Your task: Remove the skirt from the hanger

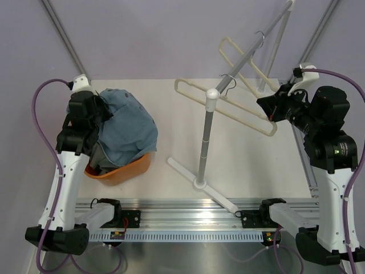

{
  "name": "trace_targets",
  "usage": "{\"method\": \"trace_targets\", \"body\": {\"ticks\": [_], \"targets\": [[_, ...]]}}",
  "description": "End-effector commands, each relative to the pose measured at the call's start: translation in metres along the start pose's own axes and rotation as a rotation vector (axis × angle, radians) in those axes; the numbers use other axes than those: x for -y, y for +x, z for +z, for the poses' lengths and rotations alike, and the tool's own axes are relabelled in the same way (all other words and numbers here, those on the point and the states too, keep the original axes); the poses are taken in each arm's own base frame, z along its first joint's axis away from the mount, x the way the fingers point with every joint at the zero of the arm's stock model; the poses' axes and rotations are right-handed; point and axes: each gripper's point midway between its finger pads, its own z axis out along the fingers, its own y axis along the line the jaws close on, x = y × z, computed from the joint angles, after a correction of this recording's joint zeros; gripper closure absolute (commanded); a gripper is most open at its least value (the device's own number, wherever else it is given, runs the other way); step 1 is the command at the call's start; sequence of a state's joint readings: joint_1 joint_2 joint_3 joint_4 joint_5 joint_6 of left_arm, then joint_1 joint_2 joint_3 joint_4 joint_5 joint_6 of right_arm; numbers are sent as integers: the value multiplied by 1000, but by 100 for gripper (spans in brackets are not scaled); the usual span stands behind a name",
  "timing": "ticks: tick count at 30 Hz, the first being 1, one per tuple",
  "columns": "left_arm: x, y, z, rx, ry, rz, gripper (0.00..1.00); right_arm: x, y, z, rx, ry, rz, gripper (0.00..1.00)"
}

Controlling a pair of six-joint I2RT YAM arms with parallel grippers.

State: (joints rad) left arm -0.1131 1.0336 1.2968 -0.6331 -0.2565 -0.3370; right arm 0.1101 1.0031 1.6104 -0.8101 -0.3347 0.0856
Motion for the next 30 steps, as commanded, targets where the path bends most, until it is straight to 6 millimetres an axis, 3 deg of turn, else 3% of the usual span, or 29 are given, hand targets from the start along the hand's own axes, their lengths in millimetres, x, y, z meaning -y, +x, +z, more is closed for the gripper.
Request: {"method": "trace_targets", "body": {"ticks": [1, 10, 13, 19, 20, 22, 25, 30], "targets": [[-23, 17, 1, -33, -118, -65, 100, -8, -12, 6, 24, -65, -39, 100], [-70, 71, 15, -165, -316, -66, 100, -2, 15, 6, -15, -43, -27, 100], [-73, 94, 27, -249, -324, -95, 100, 0, 19, 4, -18, -33, -27, 100], [-57, 180, 51, -534, -189, -246, 100, 3, 22, 1, -24, -14, -38, 100], [-46, 190, 54, -580, -128, -272, 100, 3, 22, 0, -21, -12, -41, 100], [-45, 215, 60, -698, -116, -249, 100, 3, 21, -2, -17, -11, -45, 100], [-52, 225, 61, -779, -168, -145, 100, 0, 18, -3, -4, -21, -45, 100], [-71, 224, 61, -750, -307, 8, 99, -4, 13, 0, 13, -44, -29, 100]]}}
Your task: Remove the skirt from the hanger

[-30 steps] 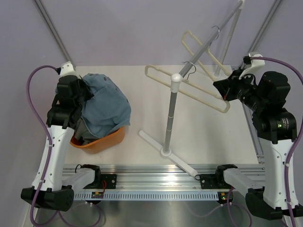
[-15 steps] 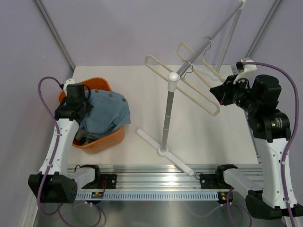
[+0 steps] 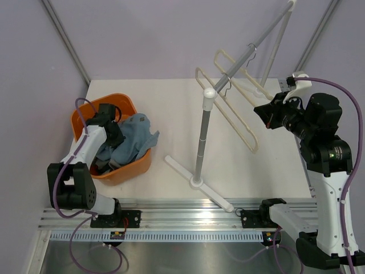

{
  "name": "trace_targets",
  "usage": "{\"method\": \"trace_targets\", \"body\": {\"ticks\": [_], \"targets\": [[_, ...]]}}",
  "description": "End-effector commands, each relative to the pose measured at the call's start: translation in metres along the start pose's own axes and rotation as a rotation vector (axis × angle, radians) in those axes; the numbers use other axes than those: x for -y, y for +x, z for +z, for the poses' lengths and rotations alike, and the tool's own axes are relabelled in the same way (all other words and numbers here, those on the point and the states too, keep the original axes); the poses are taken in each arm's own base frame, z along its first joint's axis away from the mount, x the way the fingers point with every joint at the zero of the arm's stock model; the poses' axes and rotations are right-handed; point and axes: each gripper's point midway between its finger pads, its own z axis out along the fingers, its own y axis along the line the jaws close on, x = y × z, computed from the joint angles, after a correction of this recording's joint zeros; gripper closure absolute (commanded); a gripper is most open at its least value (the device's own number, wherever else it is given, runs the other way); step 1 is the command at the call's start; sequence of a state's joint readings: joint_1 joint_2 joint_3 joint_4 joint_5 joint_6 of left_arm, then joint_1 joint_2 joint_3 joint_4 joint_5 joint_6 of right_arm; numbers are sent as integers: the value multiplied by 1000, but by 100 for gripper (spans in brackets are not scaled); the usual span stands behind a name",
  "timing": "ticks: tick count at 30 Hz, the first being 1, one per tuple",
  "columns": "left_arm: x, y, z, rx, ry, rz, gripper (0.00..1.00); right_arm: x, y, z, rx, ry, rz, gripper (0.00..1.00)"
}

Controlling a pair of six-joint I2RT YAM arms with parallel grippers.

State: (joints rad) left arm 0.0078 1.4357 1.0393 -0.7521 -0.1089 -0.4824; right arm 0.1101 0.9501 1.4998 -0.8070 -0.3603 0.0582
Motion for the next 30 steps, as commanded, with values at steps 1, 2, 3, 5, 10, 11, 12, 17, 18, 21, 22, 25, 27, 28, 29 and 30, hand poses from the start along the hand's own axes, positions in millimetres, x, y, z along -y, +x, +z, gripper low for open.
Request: {"method": "trace_targets", "body": {"ticks": [1, 2, 3, 5, 10, 11, 12, 17, 18, 21, 22, 25, 27, 28, 29, 30], "targets": [[-4, -1, -2, 8, -63, 63, 96, -5, -18, 0, 66, -29, -17, 100], [-7, -1, 1, 14, -80, 63, 90, -6, -17, 1, 63, -33, -15, 100], [-10, 1, 7, -2, -108, 71, 89, -6, -17, 1, 62, -32, -14, 100], [-15, 0, 11, -18, -158, 97, 85, -4, -13, 1, 49, -27, -14, 100], [-7, 0, 2, 17, -96, 40, 28, 0, -4, 1, 12, -8, -21, 81], [-8, -4, -4, 44, -99, 24, 19, 0, -3, 1, 5, -9, -19, 78], [-8, -11, -13, 81, -98, 7, 1, -1, -3, 0, 4, -12, -19, 66], [-28, -56, -83, 276, -192, -20, 1, -2, 0, -1, -18, -9, 8, 18], [-29, -64, -96, 306, -195, -30, 1, -2, 0, -2, -18, -6, 11, 11], [-16, -82, -143, 397, -96, -43, 1, -2, -2, -6, -3, 3, 13, 1], [-1, -85, -155, 406, -4, -19, 1, -2, -3, -6, -1, 7, 13, 1], [38, -78, -177, 415, 251, 61, 1, 1, -3, -9, -3, 24, 11, 1], [49, -68, -176, 404, 335, 91, 1, 1, -2, -10, -4, 29, 5, 1], [59, -58, -176, 371, 404, 117, 2, 3, 0, -11, -10, 36, 5, 1], [60, -47, -166, 333, 414, 130, 5, 3, 0, -11, -12, 38, 4, 1], [61, -42, -163, 322, 432, 155, 5, 3, 0, -12, -10, 42, 0, 0]]}}
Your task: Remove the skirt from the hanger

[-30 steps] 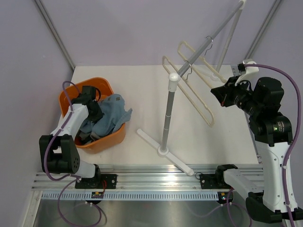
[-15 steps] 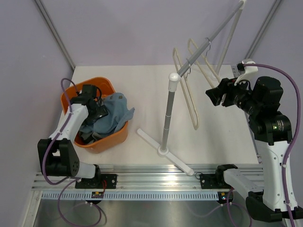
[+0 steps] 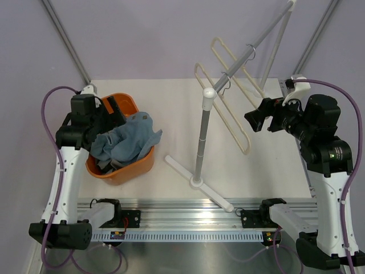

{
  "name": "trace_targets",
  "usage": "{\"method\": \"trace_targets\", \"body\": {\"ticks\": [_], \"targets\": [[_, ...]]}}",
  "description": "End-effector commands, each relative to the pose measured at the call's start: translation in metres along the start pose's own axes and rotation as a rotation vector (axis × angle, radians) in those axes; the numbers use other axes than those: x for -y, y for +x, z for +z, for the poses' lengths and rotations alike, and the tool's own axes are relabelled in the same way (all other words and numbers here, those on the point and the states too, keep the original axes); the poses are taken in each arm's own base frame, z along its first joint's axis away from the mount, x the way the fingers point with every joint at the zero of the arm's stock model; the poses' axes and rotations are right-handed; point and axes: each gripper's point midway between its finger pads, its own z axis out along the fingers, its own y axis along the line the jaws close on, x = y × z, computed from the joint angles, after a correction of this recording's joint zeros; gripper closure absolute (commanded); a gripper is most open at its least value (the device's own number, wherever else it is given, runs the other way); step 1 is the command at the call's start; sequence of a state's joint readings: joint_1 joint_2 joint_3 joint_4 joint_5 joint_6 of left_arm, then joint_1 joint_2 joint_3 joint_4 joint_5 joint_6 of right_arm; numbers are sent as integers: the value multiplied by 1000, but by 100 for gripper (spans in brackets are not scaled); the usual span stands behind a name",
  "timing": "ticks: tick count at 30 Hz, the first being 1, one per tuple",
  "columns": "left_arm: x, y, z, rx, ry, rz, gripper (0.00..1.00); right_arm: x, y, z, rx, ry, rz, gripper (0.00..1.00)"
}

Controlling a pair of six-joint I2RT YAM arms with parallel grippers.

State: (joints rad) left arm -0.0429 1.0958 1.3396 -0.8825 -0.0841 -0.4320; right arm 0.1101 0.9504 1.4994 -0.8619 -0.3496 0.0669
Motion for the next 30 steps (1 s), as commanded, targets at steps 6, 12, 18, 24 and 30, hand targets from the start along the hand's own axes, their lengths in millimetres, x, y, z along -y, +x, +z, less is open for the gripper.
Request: {"method": "trace_targets", "body": {"ticks": [6, 12, 18, 24, 30], "targets": [[35, 78, 10, -222, 338, 132, 7, -5, -16, -10, 57, -8, -18, 0], [39, 94, 20, -277, 372, 151, 7, -6, -11, -4, 60, -19, 12, 1], [9, 108, 54, -343, 159, 159, 10, -2, -2, -1, 53, -5, 16, 1], [-9, 107, 66, -336, 41, 153, 94, 3, -2, 2, 49, 10, 8, 0], [-16, 68, 51, -150, -23, 125, 100, 5, 3, 4, 33, 16, 3, 1]]}}
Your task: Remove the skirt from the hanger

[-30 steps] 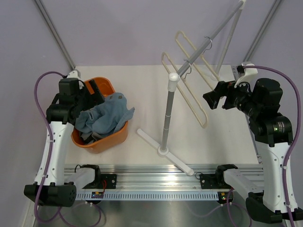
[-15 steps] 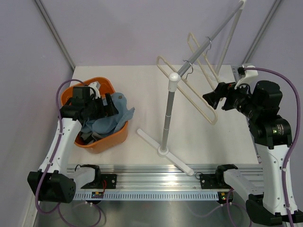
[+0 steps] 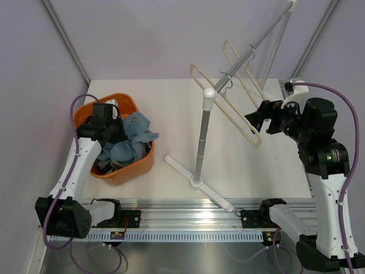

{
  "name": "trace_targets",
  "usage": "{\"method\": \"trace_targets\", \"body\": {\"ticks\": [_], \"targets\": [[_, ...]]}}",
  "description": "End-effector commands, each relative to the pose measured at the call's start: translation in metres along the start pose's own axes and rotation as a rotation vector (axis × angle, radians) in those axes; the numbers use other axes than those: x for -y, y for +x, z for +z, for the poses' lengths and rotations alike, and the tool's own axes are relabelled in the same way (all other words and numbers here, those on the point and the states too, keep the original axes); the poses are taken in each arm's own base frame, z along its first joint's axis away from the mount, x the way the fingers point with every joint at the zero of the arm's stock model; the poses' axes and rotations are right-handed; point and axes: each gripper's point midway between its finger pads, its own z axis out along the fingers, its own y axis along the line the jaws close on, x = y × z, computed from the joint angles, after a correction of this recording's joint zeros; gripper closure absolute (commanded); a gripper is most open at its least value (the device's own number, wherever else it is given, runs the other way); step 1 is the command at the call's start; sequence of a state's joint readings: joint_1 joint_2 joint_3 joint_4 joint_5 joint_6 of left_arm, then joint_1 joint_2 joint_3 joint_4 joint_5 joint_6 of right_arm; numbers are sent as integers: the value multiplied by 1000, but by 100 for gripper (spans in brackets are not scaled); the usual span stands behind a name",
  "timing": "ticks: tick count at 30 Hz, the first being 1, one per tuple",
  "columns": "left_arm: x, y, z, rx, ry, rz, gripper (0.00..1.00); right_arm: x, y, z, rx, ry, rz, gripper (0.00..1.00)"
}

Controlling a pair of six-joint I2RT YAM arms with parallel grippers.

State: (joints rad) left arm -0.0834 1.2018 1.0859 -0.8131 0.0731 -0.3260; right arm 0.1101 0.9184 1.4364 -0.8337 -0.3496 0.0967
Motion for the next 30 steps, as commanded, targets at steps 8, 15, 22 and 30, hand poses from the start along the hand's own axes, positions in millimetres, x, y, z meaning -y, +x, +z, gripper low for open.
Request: {"method": "trace_targets", "body": {"ticks": [8, 15, 22, 30], "targets": [[-79, -48, -18, 208, -484, -84, 100, 12, -1, 9, 17, 37, -29, 1], [-129, -24, 8, 98, -771, -22, 100, 14, 9, 13, 3, 39, -13, 1], [-111, -15, 34, -13, -667, -15, 100, 12, 13, 14, -10, 29, 16, 1], [-99, -84, -58, 263, -695, -114, 1, 36, 19, -5, -26, 213, 70, 1]]}}
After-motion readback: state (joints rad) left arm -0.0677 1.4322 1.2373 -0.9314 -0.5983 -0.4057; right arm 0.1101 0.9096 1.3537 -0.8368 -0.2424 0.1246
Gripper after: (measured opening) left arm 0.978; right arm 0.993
